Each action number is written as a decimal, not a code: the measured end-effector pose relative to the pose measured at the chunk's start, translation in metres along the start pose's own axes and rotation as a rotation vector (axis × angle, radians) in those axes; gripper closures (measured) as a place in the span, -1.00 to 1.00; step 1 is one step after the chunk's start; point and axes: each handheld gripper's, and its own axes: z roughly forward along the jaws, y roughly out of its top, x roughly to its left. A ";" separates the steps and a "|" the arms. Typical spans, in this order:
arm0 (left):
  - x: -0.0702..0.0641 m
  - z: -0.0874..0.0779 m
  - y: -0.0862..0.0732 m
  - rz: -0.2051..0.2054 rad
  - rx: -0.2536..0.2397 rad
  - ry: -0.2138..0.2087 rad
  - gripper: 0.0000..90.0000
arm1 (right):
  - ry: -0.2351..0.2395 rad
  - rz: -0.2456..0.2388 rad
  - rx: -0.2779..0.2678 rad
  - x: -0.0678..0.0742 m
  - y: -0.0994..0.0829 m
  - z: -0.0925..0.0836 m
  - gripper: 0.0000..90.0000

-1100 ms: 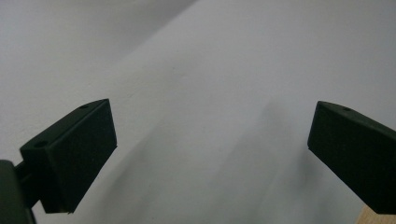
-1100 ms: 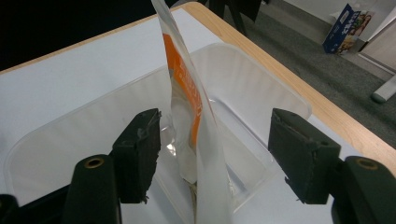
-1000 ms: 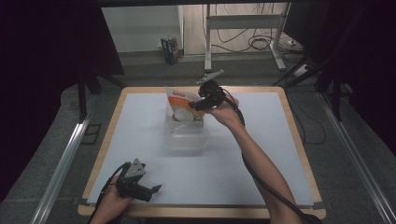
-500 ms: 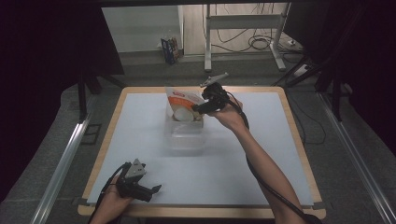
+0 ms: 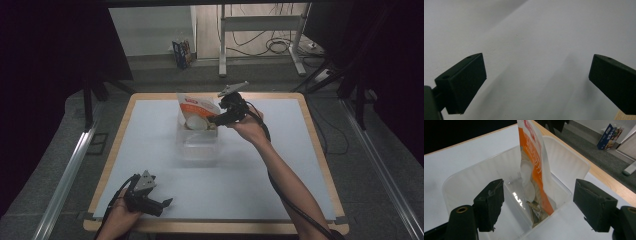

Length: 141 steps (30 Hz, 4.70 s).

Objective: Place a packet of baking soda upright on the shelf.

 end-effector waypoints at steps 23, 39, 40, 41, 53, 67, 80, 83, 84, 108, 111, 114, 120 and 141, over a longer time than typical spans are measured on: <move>-0.001 0.000 0.000 0.001 0.005 0.005 -0.97 | -0.026 0.014 -0.006 0.004 -0.022 -0.015 -0.83; -0.001 0.000 0.000 0.003 0.009 0.006 -0.97 | -0.009 0.008 -0.008 0.010 -0.041 -0.023 -0.86; -0.001 0.000 0.000 0.003 0.010 0.006 -0.97 | -0.007 0.010 -0.006 0.010 -0.043 -0.022 -0.86; -0.001 0.000 0.000 0.002 0.010 0.006 -0.97 | -0.005 0.010 -0.006 0.011 -0.044 -0.023 -0.86; -0.001 0.000 0.000 0.000 0.006 0.007 -0.97 | -0.001 0.008 -0.006 0.015 -0.060 -0.032 -0.87; -0.002 0.000 0.000 0.005 0.007 0.010 -0.97 | 0.008 -0.004 -0.031 0.027 -0.082 -0.045 -0.87; -0.003 -0.001 -0.001 0.015 0.001 0.010 -0.97 | 0.027 -0.018 -0.038 0.044 -0.093 -0.055 -0.87; -0.003 -0.001 -0.001 0.015 0.000 0.007 -0.97 | 0.025 -0.017 -0.037 0.046 -0.097 -0.058 -0.87; -0.003 -0.001 -0.001 0.015 -0.002 0.007 -0.97 | 0.024 -0.015 -0.037 0.046 -0.098 -0.060 -0.87; -0.003 -0.002 -0.001 0.014 -0.005 0.007 -0.97 | 0.035 0.046 -0.052 0.064 -0.137 -0.074 -0.95; -0.003 -0.002 -0.001 0.014 -0.005 0.009 -0.97 | 0.030 0.057 -0.058 0.066 -0.142 -0.079 -0.98; -0.003 -0.002 -0.001 0.014 -0.004 0.008 -0.97 | 0.029 0.063 -0.062 0.067 -0.147 -0.084 -0.98; -0.003 -0.002 -0.001 0.020 0.000 0.010 -0.97 | 0.003 0.057 -0.049 0.070 -0.155 -0.094 -0.98; -0.003 -0.001 0.000 0.020 0.002 0.013 -0.97 | -0.070 0.070 -0.042 0.076 -0.184 -0.127 -0.96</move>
